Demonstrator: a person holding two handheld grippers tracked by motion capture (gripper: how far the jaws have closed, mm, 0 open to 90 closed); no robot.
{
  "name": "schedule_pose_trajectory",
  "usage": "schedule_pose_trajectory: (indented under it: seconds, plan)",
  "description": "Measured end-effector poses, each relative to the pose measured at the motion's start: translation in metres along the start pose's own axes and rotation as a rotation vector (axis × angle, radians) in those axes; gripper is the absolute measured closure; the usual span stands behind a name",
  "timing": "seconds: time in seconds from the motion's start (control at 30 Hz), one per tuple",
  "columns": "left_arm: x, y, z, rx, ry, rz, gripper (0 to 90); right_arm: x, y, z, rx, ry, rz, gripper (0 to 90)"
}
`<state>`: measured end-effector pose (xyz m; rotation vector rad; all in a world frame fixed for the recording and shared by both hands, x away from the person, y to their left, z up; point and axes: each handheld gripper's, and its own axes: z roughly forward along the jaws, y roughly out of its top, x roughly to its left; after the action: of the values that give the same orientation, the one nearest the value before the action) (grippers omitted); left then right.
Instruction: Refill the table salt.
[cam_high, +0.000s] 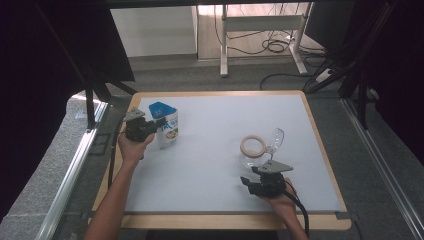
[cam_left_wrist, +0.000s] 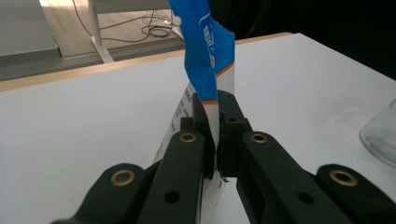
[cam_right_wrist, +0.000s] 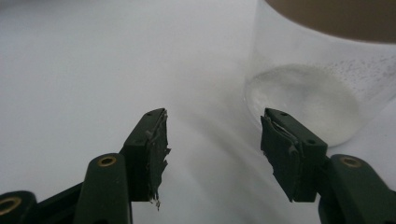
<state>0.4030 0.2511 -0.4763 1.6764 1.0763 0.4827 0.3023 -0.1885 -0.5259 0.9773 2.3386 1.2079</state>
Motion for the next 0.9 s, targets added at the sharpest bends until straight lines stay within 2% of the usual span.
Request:
schedule_pose_trajectory:
  seconds: [0.13, 0.3, 0.4, 0.5, 0.9]
  plan:
    - [0.000, 0.002, 0.001, 0.000, -0.015, -0.015, 89.4, 0.001, 0.001, -0.001, -0.011, -0.001, 0.000, 41.7]
    - [-0.006, 0.008, 0.001, 0.013, -0.010, 0.010, 89.6, 0.003, 0.002, -0.001, -0.017, 0.006, -0.002, 41.7]
    - [-0.007, 0.009, -0.001, 0.001, -0.035, -0.001, 89.7, 0.004, 0.003, -0.001, -0.022, 0.004, -0.001, 41.6]
    - [-0.007, 0.011, -0.003, -0.008, -0.081, -0.030, 89.7, 0.006, 0.004, -0.001, -0.030, 0.009, -0.001, 41.7]
    - [-0.022, 0.019, -0.010, -0.020, -0.100, -0.014, 89.8, 0.013, 0.008, 0.005, -0.035, 0.021, -0.020, 41.7]
